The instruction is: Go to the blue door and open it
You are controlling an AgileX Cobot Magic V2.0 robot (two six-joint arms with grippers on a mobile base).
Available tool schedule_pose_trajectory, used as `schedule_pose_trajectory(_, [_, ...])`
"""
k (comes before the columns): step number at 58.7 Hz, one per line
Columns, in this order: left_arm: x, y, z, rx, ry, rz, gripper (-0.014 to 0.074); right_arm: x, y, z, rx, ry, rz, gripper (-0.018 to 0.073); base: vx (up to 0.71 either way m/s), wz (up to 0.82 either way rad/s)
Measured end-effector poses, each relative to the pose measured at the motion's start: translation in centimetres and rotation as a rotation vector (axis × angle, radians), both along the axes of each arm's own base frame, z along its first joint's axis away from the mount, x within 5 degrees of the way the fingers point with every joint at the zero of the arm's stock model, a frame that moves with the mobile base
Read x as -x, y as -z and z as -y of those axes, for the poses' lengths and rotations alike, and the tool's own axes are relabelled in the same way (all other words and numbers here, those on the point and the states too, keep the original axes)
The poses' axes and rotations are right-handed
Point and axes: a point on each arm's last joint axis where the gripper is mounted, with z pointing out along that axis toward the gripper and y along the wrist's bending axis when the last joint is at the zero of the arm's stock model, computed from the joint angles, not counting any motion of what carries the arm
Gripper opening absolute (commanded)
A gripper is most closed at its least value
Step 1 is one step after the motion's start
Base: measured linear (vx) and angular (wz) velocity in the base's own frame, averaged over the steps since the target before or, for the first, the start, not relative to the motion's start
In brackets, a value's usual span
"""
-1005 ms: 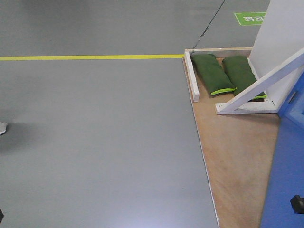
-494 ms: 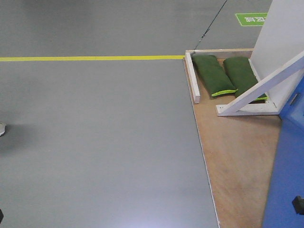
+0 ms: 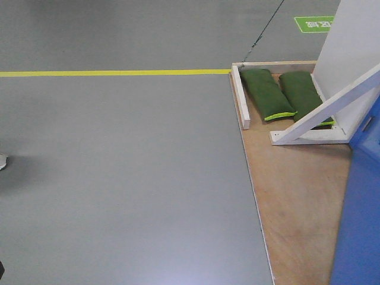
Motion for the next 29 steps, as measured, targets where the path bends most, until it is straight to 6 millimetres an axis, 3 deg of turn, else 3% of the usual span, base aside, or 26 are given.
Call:
schedule_pose_trajectory(8, [0.0,0.0,0.0,0.000,0.000,0.000,0.0073,1.5,-8.0,0.2,0.056,0.043,0.172,0.0008,0.00,0.00])
schedule_pose_trajectory(17, [0.0,0.0,0.0,0.000,0.000,0.000,0.0073,4.5,-16.6,0.4,0.110,0.134,0.392,0.0008,0.00,0.00])
schedule_pose_trajectory(23, [0.0,0.0,0.0,0.000,0.000,0.000,0.0073,5.9,-20.7,0.3,0.114,0.197,0.496,0.0008,0.00,0.00])
schedule_pose_trajectory(29, [0.0,0.0,0.0,0.000,0.000,0.000,0.0073,6.4,-23.0,0.2,0.112,0.244,0.553,0.0008,0.00,0.00])
